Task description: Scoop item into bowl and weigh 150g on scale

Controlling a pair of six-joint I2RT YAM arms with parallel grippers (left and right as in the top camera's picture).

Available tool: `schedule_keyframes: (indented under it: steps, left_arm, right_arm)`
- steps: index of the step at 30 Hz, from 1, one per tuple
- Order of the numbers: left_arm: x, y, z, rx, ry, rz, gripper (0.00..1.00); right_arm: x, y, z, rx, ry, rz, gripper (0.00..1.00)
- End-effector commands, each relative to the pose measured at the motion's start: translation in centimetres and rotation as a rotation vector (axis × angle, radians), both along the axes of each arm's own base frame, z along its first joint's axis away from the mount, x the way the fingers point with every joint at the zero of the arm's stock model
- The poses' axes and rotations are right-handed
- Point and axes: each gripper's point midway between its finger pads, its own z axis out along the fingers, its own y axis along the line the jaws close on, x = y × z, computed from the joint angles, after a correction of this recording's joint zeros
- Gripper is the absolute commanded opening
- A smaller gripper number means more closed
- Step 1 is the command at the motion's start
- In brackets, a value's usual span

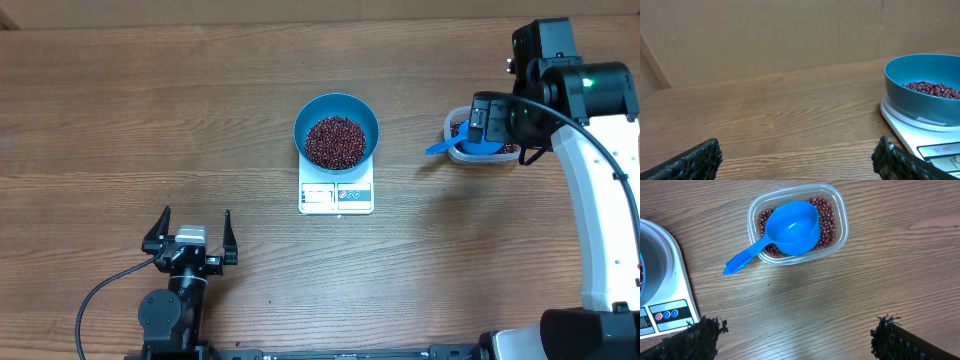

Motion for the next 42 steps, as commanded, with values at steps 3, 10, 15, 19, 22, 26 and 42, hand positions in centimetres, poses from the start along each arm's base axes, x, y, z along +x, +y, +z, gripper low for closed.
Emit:
schedule_keyframes:
  steps: [3,10,15,19,22,26,42]
  left_arm:
    - [0.0,0.2,0.0,0.002,-0.007,0.011,1.00]
    - [0.0,0.2,0.0,0.002,-0.007,0.010,1.00]
    - [0.0,0.2,0.0,0.002,-0.007,0.010,1.00]
    - [0.0,0.2,0.0,0.002,-0.007,0.011,1.00]
    - [0.0,0.2,0.0,0.002,-0.007,0.010,1.00]
    - [0.0,0.2,0.0,0.002,-0.007,0.010,1.00]
    - [0.0,0.2,0.0,0.002,-0.007,0.010,1.00]
  right_arm:
    - [0.2,-0.1,0.7,0.001,-0.024,0.004,1.00]
    - [0.2,-0.1,0.6,0.001,-0.023,0.004,1.00]
    - [0.2,-0.1,0.6,0.001,-0.023,0.004,1.00]
    - [0.2,-0.1,0.6,0.001,-0.023,0.004,1.00]
    - [0.2,-0.1,0.7,0.002,-0.025,0.004,1.00]
    - [0.8,0.7,0.8,0.043,-0.050,0.017,1.00]
    - [5.8,4.2,5.5,0.232,-0.468,0.118,1.00]
